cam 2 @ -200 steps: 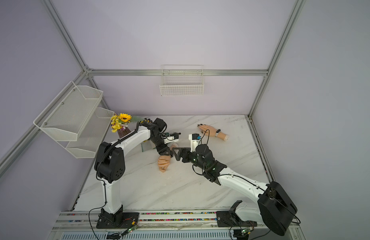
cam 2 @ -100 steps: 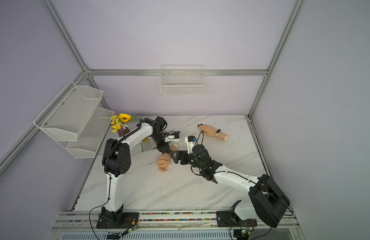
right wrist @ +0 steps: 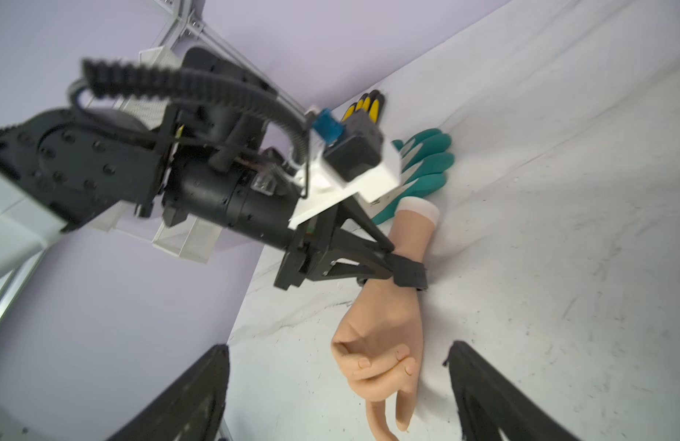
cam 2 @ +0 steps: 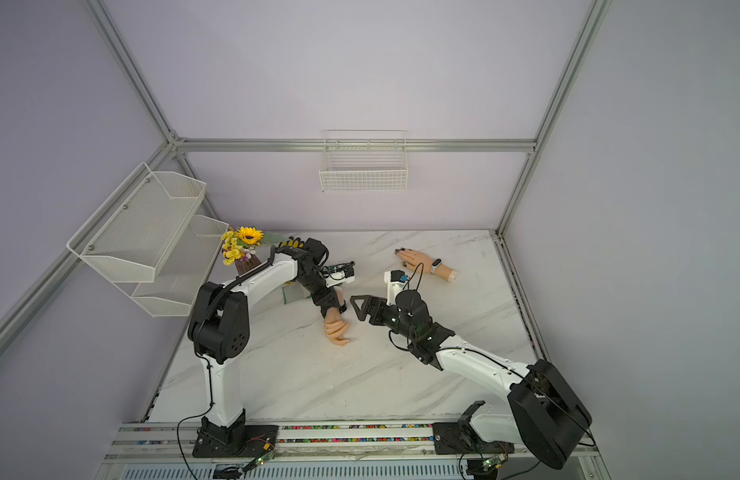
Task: Take off the watch
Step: Adjust the hand at the center of the board.
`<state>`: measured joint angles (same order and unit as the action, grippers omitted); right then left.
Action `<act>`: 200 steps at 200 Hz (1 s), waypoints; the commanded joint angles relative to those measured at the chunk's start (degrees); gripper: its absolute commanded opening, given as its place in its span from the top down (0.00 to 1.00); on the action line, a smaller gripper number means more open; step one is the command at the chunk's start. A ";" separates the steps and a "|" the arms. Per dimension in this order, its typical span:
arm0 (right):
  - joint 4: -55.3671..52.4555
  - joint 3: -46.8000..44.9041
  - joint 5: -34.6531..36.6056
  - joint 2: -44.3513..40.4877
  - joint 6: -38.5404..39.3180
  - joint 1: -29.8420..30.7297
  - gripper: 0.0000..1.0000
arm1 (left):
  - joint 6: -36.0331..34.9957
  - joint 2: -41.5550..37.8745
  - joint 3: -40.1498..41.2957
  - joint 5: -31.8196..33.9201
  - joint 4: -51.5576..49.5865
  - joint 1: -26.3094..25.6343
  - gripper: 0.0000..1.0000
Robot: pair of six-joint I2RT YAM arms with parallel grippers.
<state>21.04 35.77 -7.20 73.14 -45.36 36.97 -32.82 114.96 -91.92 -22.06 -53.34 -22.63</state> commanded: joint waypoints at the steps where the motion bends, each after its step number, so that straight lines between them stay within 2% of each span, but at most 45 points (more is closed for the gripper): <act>1: 4.02 -1.81 3.56 0.77 -2.02 -1.00 0.08 | 13.26 -5.46 6.62 -0.83 9.40 -1.55 0.96; 9: 6.10 -1.55 2.39 2.54 -0.78 -1.23 0.08 | 15.39 -7.84 10.13 -1.23 12.90 -2.11 1.00; 45: 9.71 3.43 -5.37 14.11 6.36 -1.46 0.10 | 27.73 -19.92 28.45 3.12 32.41 -4.25 1.00; 79: 16.26 0.76 -9.96 17.90 6.81 -1.38 0.11 | 43.27 -30.80 46.69 2.72 54.42 -4.68 1.00; 103: 18.18 0.12 -13.09 19.94 7.28 -0.37 0.16 | 49.34 -36.88 56.52 4.17 63.84 -6.20 1.00; 133: 14.08 1.40 -9.10 18.81 8.88 3.23 0.17 | 52.41 -42.40 65.45 9.45 65.32 -7.88 1.00; 162: 8.41 4.42 -2.06 17.86 8.71 8.36 0.17 | 56.12 -46.84 70.00 16.04 58.36 -10.13 1.00; 172: 7.74 4.63 0.32 17.31 7.10 10.19 0.17 | 58.71 -48.60 70.54 19.63 54.52 -10.90 0.94; 187: 9.18 3.01 4.30 15.91 2.95 12.39 0.17 | 61.55 -51.49 71.80 21.83 51.67 -11.82 0.80; 200: 11.90 0.65 7.11 14.26 0.43 14.90 0.16 | 63.94 -54.53 73.60 22.95 50.95 -12.74 0.73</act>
<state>31.42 38.63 -8.14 90.89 -40.01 48.66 24.34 63.79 -21.78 -5.93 6.20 -34.11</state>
